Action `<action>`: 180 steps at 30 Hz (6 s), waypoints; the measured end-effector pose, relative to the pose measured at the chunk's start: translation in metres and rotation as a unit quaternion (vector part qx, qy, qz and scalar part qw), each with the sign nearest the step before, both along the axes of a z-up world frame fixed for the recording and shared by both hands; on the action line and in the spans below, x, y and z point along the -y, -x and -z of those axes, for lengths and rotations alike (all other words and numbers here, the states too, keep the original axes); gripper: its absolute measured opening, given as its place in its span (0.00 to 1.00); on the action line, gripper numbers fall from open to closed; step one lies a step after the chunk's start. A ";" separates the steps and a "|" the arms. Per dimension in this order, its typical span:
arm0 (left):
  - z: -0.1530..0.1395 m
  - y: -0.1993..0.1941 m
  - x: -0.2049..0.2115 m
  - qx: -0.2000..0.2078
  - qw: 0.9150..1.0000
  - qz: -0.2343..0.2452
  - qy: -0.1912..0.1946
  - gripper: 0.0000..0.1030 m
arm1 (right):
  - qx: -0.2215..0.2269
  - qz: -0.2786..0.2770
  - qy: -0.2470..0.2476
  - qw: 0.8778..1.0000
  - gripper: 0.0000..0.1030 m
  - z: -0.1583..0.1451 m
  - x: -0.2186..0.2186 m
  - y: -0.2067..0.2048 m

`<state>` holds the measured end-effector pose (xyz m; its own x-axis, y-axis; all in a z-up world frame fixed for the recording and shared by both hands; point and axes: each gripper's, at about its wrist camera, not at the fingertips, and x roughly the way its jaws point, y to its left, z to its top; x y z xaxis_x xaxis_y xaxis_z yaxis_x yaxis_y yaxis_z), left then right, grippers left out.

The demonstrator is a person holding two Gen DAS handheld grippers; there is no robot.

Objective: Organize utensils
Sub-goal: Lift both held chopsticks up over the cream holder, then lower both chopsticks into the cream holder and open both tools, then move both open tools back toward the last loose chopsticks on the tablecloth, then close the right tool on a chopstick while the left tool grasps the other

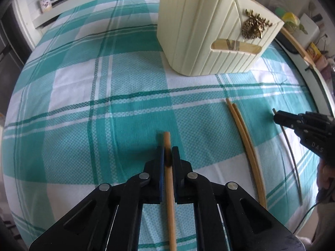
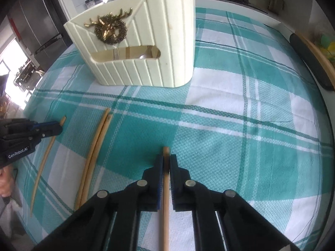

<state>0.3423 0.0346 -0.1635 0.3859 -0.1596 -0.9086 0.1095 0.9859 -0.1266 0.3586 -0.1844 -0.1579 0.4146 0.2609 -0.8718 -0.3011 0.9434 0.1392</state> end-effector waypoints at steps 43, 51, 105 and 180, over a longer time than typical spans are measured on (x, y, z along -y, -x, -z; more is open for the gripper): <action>-0.292 0.067 -0.032 0.354 0.928 -0.044 0.104 0.04 | 0.426 0.015 -0.133 0.895 0.06 -0.279 -0.010 0.062; -0.301 -0.022 -0.009 0.368 0.923 -0.067 0.084 0.04 | 0.453 0.009 -0.121 0.883 0.06 -0.275 -0.033 -0.019; 0.004 0.102 0.082 0.085 0.996 -0.006 -0.026 0.83 | 0.104 0.042 -0.026 0.993 0.41 -0.005 0.020 0.193; 0.002 0.101 0.101 0.072 0.997 -0.026 0.000 0.89 | 0.083 0.071 0.056 0.992 0.04 0.016 0.014 0.157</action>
<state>0.2410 -0.0668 -0.1654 0.5205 -0.1349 -0.8431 0.0744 0.9908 -0.1126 0.2014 -0.1985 -0.1738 0.5802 0.0944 -0.8090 -0.1741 0.9847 -0.0100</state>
